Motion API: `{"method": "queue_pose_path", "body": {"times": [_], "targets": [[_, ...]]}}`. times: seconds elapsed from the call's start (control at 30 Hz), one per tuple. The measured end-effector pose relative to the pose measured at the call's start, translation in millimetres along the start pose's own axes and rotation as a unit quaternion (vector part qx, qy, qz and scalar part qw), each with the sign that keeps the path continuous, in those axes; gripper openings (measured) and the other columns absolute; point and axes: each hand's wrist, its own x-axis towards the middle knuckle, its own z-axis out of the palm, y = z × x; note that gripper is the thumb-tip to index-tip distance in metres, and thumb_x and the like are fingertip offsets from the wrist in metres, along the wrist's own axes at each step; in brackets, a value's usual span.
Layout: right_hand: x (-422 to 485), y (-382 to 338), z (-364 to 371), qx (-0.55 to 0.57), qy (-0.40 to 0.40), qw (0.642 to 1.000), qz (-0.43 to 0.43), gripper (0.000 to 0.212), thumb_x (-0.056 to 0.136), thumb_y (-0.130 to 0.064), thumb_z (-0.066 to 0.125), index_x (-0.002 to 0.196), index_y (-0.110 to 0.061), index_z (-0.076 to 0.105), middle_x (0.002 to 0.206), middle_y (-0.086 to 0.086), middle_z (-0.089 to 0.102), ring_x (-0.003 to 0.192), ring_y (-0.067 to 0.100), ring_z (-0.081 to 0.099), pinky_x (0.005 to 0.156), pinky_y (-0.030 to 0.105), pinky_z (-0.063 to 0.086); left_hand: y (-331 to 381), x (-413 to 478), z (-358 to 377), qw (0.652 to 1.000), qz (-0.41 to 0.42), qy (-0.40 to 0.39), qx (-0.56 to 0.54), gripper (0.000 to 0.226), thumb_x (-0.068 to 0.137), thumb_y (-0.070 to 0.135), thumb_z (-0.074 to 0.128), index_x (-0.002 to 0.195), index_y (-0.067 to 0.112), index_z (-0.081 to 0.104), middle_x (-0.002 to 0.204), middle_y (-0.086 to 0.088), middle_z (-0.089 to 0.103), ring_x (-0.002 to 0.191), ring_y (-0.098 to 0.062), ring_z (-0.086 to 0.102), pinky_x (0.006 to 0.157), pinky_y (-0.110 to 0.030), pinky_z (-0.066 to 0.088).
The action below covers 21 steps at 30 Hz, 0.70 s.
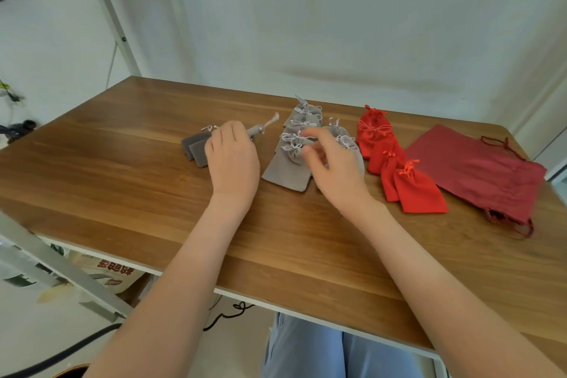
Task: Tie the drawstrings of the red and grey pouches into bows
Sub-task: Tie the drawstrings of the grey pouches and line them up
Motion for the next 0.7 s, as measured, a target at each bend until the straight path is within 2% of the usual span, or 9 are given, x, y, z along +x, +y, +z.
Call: {"method": "queue_pose_path", "body": {"times": [0.1,0.17,0.23,0.27,0.37,0.43,0.53,0.63,0.7], "targets": [[6.4,-9.3,4.3,0.116,-0.031,0.988,0.1,0.034,0.099,-0.024,0.047,0.133,-0.021,0.048,0.091,0.004,0.067,0.083,0.012,0.065,0.08,0.024,0.053,7.3,-3.1,-6.1,0.997,0.01,-0.042,-0.066,0.008,0.092,0.009,0.053,0.094,0.002,0.058,0.091,-0.014,0.061,0.086,-0.031,0.059,0.068,-0.038,0.046],[11.3,-8.9,7.4,0.154,-0.055,0.976,0.147,0.04,0.1,-0.024,0.046,0.14,-0.02,0.042,0.098,0.006,0.067,0.088,0.019,0.067,0.08,0.028,0.056,8.5,-4.0,-9.3,0.983,-0.055,-0.094,-0.146,0.014,0.097,0.013,0.047,0.099,0.003,0.057,0.099,-0.014,0.06,0.095,-0.03,0.055,0.076,-0.04,0.045],[12.9,-7.5,9.6,0.189,-0.075,0.962,0.18,0.045,0.1,-0.025,0.044,0.144,-0.021,0.035,0.104,0.01,0.065,0.092,0.02,0.067,0.081,0.029,0.056,9.6,-5.0,-15.6,0.964,-0.133,-0.09,-0.214,0.015,0.098,0.015,0.045,0.099,0.005,0.057,0.101,-0.012,0.06,0.097,-0.027,0.054,0.081,-0.042,0.046],[12.7,-7.4,10.4,0.215,-0.081,0.955,0.189,0.047,0.1,-0.026,0.045,0.146,-0.023,0.032,0.108,0.011,0.064,0.095,0.021,0.067,0.083,0.029,0.056,11.4,-5.7,-21.1,0.962,-0.144,-0.069,-0.222,0.014,0.097,0.014,0.046,0.098,0.005,0.056,0.099,-0.011,0.059,0.095,-0.026,0.054,0.08,-0.042,0.047],[13.4,-9.1,11.4,0.316,-0.096,0.922,0.204,0.058,0.097,-0.034,0.05,0.148,-0.025,0.024,0.124,0.013,0.058,0.103,0.022,0.065,0.091,0.033,0.053,19.9,-10.5,-32.9,0.962,-0.082,0.033,-0.257,0.006,0.093,0.009,0.049,0.089,0.007,0.054,0.087,-0.009,0.058,0.084,-0.023,0.052,0.072,-0.039,0.045],[15.3,-11.6,11.1,0.369,-0.099,0.904,0.193,0.061,0.094,-0.036,0.054,0.147,-0.02,0.028,0.126,0.011,0.057,0.105,0.021,0.064,0.094,0.035,0.05,27.2,-15.9,-37.2,0.955,-0.011,0.045,-0.294,0.005,0.09,0.008,0.052,0.085,0.009,0.053,0.082,-0.005,0.057,0.079,-0.017,0.049,0.07,-0.03,0.04],[18.2,-12.0,5.6,0.359,-0.049,0.919,0.153,0.045,0.093,-0.03,0.057,0.133,-0.01,0.048,0.115,0.009,0.064,0.104,0.023,0.062,0.093,0.038,0.048,40.0,-22.7,-41.0,0.933,0.095,0.006,-0.348,0.006,0.088,0.007,0.054,0.082,0.008,0.055,0.08,-0.002,0.057,0.08,-0.012,0.047,0.07,-0.019,0.035],[13.9,-5.1,-12.3,0.313,-0.029,0.941,0.127,0.028,0.092,-0.027,0.057,0.119,-0.02,0.061,0.117,0.008,0.065,0.112,0.026,0.059,0.098,0.044,0.047,50.2,-23.5,-44.0,0.906,0.166,-0.003,-0.389,0.013,0.087,0.008,0.05,0.082,0.006,0.062,0.083,-0.004,0.061,0.083,-0.011,0.05,0.075,-0.019,0.04],[6.8,0.0,-28.1,0.274,-0.035,0.954,0.116,0.021,0.095,-0.026,0.053,0.112,-0.024,0.065,0.117,0.004,0.065,0.113,0.025,0.058,0.099,0.048,0.045,56.6,-23.6,-43.6,0.904,0.165,0.018,-0.393,0.024,0.087,0.007,0.043,0.094,0.006,0.066,0.098,-0.005,0.063,0.096,-0.013,0.05,0.086,-0.02,0.039]]}}
